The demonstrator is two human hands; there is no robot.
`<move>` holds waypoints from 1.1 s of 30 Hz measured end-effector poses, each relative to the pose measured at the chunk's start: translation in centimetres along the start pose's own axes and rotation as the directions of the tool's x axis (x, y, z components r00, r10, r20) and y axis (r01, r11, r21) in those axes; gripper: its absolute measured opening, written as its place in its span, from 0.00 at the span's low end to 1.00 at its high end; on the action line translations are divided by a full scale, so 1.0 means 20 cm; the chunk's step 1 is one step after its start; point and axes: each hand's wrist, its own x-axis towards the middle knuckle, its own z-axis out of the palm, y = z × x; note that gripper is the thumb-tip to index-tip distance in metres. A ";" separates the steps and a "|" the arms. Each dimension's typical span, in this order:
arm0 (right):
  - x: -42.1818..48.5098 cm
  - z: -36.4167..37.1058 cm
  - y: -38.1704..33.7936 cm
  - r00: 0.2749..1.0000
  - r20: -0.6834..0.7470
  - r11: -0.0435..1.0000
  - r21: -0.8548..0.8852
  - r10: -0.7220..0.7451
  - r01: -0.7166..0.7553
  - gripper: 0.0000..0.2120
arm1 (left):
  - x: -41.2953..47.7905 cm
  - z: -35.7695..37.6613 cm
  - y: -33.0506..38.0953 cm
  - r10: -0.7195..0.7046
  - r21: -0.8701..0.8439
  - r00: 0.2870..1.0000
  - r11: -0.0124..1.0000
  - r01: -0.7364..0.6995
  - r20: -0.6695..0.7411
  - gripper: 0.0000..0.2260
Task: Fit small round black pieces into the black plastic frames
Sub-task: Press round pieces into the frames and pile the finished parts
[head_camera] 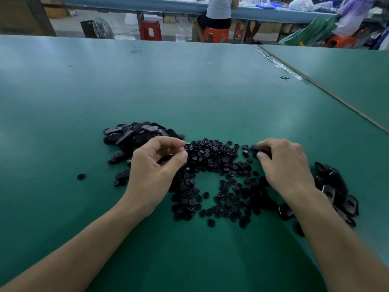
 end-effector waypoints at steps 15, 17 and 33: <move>0.04 0.03 0.02 0.998 -0.059 1.000 -0.012 0.015 -0.016 0.07 | 0.00 0.00 -0.01 -0.002 0.015 0.996 1.000 0.000 0.093 0.03; 0.05 0.02 0.01 0.999 -0.046 1.000 0.011 0.021 -0.021 0.06 | 0.00 -0.01 -0.01 0.000 0.022 0.996 1.000 -0.002 0.091 0.03; -0.19 0.11 -0.32 0.964 0.226 0.278 0.943 -0.138 -0.182 0.06 | -0.02 0.02 0.04 -0.048 0.000 0.980 0.999 0.049 0.191 0.14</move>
